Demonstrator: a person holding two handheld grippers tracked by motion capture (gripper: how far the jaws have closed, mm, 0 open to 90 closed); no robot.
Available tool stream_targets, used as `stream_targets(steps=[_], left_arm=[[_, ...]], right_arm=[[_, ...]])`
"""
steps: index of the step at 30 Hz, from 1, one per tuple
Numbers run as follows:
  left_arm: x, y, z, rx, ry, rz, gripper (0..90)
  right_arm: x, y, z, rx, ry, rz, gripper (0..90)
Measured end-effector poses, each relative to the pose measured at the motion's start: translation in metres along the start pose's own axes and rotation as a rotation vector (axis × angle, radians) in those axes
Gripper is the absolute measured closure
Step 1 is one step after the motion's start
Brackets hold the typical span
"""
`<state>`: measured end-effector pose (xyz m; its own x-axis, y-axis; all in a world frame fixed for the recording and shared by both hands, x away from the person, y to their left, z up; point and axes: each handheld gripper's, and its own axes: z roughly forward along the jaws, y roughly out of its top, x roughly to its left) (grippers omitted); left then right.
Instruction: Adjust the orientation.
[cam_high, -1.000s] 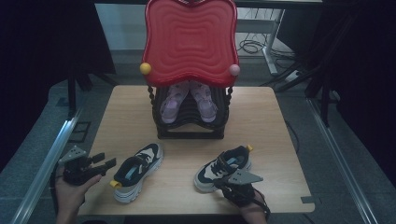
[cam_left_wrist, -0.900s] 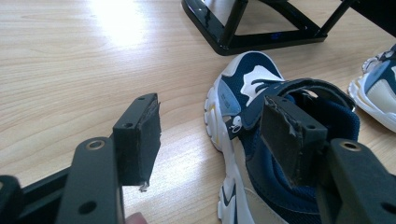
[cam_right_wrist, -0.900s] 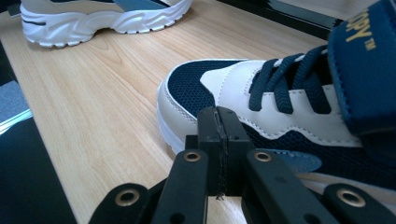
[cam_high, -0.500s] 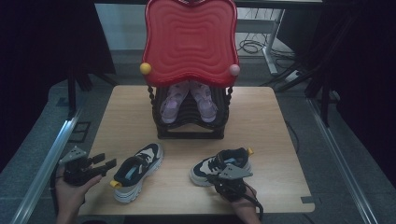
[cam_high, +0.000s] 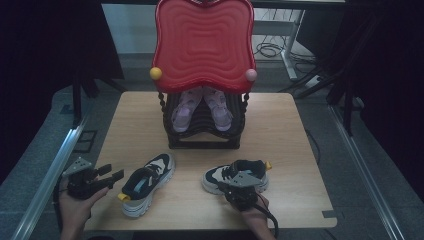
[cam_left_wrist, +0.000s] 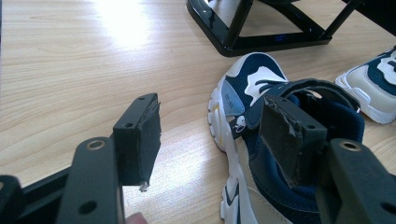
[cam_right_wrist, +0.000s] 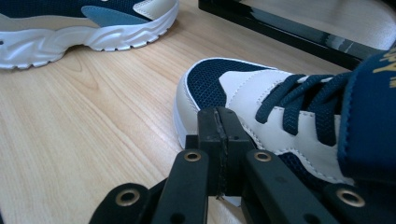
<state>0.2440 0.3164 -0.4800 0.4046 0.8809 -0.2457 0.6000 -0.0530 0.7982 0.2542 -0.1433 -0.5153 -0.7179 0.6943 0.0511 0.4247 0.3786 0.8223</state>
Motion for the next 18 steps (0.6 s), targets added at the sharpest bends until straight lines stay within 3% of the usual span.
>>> stream_targets(steps=[18], left_arm=[[0.001, -0.001, 0.0, 0.002, 0.001, -0.007, 38.3]], right_arm=[[0.0, 0.007, 0.017, -0.029, -0.039, 0.04, 89.5]])
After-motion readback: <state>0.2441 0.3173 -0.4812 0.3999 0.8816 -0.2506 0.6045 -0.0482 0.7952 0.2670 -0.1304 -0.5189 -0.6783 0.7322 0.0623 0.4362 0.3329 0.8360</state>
